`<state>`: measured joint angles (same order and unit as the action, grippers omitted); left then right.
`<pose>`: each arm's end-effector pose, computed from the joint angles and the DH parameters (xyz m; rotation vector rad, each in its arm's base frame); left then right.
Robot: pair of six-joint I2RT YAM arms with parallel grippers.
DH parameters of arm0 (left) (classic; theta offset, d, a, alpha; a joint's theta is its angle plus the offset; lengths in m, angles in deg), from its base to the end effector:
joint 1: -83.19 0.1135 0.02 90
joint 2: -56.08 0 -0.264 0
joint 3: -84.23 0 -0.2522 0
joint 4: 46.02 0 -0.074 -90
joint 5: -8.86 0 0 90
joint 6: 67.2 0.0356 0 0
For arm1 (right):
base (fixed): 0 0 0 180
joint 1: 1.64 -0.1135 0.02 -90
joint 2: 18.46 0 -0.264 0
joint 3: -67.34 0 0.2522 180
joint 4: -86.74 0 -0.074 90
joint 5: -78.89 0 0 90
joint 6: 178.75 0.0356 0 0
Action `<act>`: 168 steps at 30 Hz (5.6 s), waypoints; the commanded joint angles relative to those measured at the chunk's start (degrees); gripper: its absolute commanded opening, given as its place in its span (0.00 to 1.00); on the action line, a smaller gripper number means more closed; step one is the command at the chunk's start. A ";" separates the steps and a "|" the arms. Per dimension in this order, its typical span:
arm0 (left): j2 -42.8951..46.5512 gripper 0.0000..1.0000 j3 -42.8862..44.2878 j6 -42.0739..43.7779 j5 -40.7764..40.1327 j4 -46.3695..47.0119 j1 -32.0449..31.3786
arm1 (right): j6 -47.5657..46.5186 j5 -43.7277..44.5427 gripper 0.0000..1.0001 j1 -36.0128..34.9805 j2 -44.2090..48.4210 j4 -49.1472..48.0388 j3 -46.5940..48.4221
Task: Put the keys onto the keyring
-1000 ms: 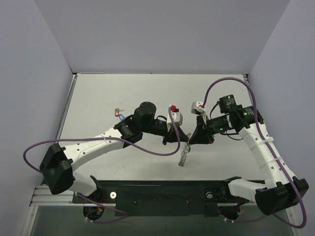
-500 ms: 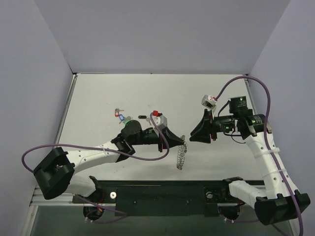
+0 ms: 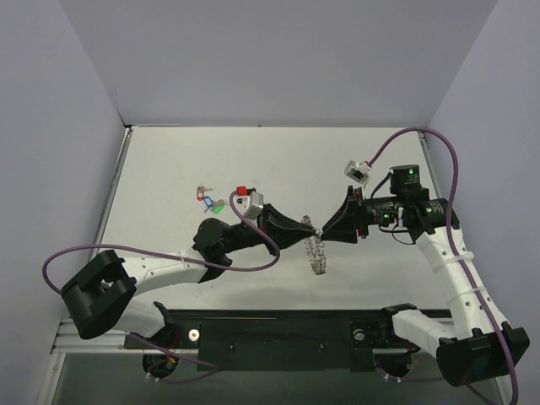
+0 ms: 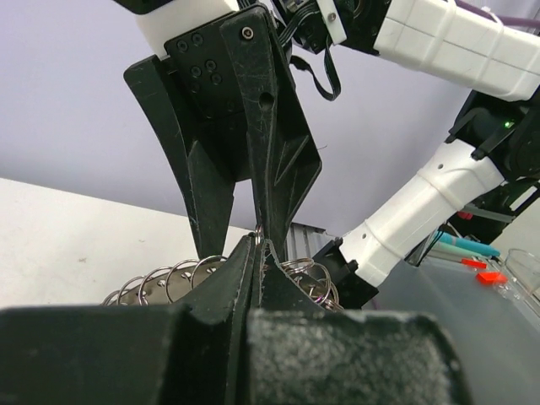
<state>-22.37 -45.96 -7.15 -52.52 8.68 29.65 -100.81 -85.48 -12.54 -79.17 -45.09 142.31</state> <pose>0.1545 -0.2378 0.2975 0.7416 1.0984 -1.5422 0.1945 0.0724 0.3592 -1.0685 1.6152 1.3524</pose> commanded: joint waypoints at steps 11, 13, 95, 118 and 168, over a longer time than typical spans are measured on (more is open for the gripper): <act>-1.26 0.00 1.04 -3.62 -1.38 8.35 -0.25 | -7.81 -6.31 0.35 -0.44 -1.08 6.81 5.59; -1.26 0.00 1.04 -3.71 -1.46 8.18 -0.25 | -8.07 -6.49 0.34 -0.79 -1.08 6.89 5.32; 0.23 0.00 -2.92 -4.41 0.03 22.68 2.30 | 14.51 -2.27 0.20 -2.64 -0.99 -12.79 -4.08; 1.37 0.00 -2.48 -3.80 -0.06 21.71 2.91 | 20.23 -0.43 0.08 -3.43 -0.64 -20.00 -8.21; -4.95 0.00 3.23 -5.73 1.53 23.03 1.51 | -34.18 0.28 0.35 -4.49 -5.65 18.93 12.18</act>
<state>-27.01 -45.85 -12.60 -49.66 13.34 31.64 -133.40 -81.35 -16.71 -83.89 -27.84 152.08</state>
